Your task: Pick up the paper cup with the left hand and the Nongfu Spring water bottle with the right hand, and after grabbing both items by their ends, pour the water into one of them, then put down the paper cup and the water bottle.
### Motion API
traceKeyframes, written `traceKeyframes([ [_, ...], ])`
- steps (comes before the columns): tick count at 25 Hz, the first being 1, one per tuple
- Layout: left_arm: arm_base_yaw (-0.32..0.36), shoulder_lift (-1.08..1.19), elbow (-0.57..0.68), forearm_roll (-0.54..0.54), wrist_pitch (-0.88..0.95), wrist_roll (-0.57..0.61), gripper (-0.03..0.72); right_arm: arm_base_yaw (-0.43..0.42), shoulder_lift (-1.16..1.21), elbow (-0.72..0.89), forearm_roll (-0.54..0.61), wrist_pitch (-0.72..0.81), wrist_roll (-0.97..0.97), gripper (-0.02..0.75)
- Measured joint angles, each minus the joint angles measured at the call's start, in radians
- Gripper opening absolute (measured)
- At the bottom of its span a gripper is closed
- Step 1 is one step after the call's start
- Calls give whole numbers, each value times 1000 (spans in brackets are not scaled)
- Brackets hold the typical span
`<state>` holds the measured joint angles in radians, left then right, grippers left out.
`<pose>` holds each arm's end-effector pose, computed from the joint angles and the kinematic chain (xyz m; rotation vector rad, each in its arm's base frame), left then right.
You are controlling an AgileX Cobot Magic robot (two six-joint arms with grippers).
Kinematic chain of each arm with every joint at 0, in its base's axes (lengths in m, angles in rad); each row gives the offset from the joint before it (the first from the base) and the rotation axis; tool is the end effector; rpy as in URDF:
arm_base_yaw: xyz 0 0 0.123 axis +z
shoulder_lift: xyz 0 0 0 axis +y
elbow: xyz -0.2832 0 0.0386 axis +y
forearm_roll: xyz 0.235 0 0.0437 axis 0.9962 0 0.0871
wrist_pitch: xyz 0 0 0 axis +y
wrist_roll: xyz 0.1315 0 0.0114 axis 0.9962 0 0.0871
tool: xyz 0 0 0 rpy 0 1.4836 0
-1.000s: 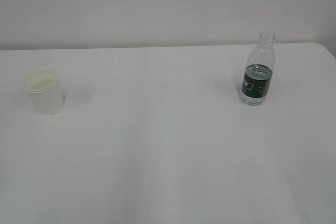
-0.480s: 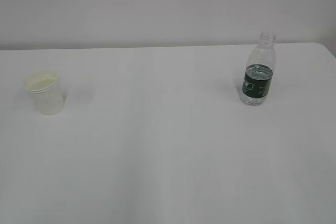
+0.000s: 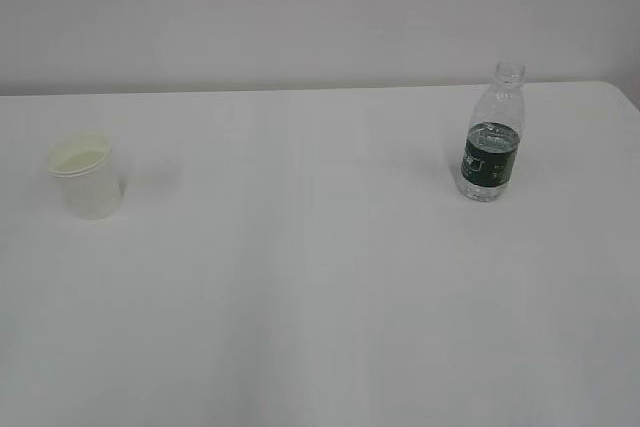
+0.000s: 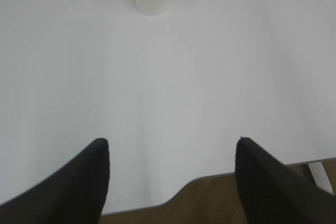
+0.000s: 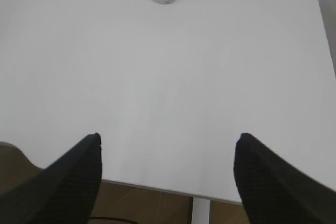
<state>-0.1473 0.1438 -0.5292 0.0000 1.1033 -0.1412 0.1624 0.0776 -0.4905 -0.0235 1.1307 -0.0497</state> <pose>0.0328 -0.0049 0.2527 0.0067 2.2062 -0.1611 0.0250 0.0013 0.2399 -0.2321 2.1891 0.0340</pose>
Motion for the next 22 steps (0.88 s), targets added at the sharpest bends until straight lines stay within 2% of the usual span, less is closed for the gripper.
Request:
traceKeyframes([
  [22,0,0,0,-6,-2,0,533,0,-92,0,0,4,1,593],
])
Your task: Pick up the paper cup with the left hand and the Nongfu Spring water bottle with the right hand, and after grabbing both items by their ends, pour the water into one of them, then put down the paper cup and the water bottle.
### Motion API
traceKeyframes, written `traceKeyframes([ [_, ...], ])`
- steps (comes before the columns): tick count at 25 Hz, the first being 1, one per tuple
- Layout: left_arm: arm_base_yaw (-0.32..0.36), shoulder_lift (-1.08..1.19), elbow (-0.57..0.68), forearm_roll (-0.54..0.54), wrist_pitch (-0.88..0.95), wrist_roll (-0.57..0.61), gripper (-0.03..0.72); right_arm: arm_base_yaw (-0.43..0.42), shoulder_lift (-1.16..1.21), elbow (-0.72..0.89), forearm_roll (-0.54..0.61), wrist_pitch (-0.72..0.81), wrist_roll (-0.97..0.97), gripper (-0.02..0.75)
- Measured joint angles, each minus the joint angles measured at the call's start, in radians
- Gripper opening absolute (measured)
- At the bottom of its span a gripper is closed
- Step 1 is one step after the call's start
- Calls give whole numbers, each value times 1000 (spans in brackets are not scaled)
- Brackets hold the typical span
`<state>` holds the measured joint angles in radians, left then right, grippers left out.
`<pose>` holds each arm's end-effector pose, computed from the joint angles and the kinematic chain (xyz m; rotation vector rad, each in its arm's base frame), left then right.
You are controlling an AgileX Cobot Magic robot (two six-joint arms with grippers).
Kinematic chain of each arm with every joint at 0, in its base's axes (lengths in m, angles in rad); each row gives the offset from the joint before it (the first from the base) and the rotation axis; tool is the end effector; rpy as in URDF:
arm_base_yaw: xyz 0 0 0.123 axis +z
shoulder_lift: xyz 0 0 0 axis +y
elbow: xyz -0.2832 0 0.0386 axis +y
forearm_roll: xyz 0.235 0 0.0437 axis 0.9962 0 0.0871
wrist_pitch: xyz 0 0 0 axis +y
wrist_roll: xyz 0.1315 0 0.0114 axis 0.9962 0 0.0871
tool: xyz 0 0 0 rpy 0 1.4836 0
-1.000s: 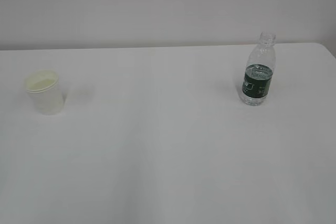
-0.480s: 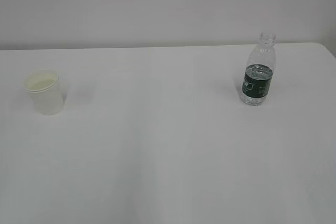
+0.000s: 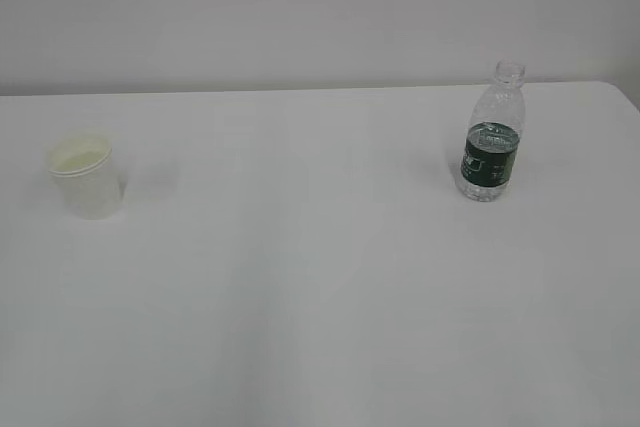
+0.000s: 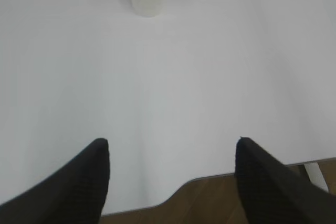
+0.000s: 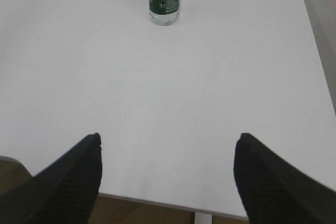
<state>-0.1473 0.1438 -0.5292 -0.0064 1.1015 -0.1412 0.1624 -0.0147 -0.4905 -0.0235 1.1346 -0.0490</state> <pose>0.0328 -0.0056 0.2529 0.0067 2.2048 -0.1692 0.0140 -0.0006 0.2412 -0.2207 2.1014 0.0393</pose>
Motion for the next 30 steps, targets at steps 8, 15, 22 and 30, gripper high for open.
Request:
traceKeyframes([
  [8,0,0,0,-2,-2,0,533,0,-3,0,0,0,2,592],
  [15,0,0,0,-2,-4,0,533,0,-3,0,-6,0,2,592],
  [22,0,-2,0,-4,-4,0,533,0,-3,0,-8,0,4,592],
  [30,22,-100,0,-4,-4,0,524,0,-3,0,-9,0,4,592],
])
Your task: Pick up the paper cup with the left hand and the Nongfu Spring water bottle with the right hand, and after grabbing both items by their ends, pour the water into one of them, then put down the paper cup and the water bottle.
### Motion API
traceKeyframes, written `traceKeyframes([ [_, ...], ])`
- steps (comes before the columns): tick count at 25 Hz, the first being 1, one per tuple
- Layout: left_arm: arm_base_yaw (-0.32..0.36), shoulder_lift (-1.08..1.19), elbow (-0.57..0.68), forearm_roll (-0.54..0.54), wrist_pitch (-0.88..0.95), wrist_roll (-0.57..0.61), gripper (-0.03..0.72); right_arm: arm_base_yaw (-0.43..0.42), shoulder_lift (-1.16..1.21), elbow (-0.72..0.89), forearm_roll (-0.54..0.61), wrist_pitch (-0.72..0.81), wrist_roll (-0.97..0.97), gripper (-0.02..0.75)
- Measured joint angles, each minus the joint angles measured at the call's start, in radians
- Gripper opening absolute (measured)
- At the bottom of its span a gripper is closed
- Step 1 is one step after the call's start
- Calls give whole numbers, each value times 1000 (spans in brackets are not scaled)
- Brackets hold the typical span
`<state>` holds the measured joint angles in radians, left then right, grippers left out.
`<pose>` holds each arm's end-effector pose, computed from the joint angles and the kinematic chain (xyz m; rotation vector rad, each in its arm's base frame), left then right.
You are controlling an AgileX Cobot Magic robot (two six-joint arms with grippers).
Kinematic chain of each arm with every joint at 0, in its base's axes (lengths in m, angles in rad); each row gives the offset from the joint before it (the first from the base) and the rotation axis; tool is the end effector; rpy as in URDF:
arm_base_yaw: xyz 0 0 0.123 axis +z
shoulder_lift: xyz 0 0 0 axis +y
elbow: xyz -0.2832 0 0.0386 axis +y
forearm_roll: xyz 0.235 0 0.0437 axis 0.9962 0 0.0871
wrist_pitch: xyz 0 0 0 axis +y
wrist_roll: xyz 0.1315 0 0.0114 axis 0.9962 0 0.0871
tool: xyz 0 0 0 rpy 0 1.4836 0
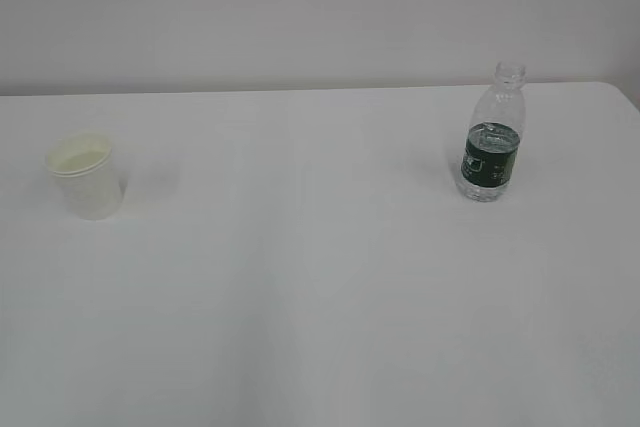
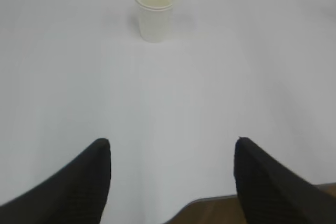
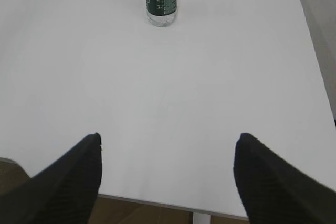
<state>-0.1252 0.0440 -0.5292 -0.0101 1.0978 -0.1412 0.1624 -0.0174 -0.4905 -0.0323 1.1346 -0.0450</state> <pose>0.0201 -0.0037 0.2560 -0.0162 2.1008 -0.1729 0.0139 -0.0016 0.2413 -0.2153 2.0990 0.0312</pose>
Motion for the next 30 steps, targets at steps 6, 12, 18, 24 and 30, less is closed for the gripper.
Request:
traceKeyframes([
  [6,108,-37,0,0,0,0,520,-4,0,0,0,0,0,592],
  [12,172,-37,0,0,0,0,516,-18,0,0,0,0,0,591],
  [18,174,-37,0,0,0,0,514,-18,0,0,0,0,0,591],
  [24,174,-37,0,0,0,0,513,-32,0,0,0,0,0,591],
  [30,174,-37,0,0,0,0,503,-47,0,0,0,0,0,591],
])
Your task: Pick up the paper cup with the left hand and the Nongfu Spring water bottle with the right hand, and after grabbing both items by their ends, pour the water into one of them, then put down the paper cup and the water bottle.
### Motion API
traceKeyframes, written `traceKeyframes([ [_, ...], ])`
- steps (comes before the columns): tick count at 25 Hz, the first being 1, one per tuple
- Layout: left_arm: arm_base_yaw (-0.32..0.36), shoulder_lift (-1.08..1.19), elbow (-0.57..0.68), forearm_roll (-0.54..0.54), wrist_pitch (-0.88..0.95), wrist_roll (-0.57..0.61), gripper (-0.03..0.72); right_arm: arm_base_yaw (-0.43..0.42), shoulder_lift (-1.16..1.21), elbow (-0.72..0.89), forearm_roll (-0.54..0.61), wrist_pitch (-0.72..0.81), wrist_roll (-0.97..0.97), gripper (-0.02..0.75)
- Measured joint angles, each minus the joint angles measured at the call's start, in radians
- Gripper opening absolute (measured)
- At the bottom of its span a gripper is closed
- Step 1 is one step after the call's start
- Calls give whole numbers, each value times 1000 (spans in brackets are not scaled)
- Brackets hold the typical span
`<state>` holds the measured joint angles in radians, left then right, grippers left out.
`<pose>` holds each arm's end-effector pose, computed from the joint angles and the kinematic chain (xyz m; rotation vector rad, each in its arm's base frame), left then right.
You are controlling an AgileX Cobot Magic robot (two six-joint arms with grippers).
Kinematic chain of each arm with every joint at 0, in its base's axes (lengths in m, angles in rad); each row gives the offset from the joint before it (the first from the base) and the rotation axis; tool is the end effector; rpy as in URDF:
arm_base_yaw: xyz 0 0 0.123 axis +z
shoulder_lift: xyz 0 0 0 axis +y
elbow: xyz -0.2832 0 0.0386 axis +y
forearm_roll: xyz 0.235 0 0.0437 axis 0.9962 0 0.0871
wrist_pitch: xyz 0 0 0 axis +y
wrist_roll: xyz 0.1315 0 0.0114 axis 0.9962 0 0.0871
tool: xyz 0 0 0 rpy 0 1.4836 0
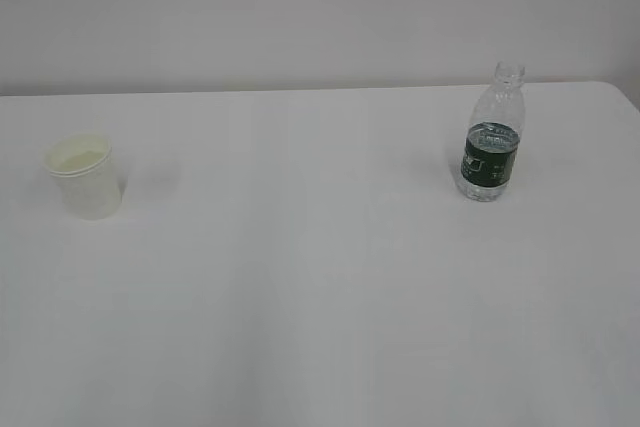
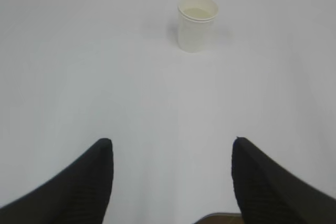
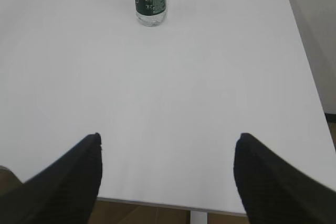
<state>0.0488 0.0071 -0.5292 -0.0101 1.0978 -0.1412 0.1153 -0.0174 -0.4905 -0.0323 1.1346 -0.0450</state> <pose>0.0155 -0.0004 0.2567 -0.1946 2.0508 -0.0693 0.0138 -0.0023 0.2413 -0.1658 2.1033 0.0030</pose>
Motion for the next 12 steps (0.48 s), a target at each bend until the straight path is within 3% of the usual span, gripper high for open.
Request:
traceKeyframes([
  [12,0,0,0,0,0,0,467,0,0,0,0,0,1,591],
])
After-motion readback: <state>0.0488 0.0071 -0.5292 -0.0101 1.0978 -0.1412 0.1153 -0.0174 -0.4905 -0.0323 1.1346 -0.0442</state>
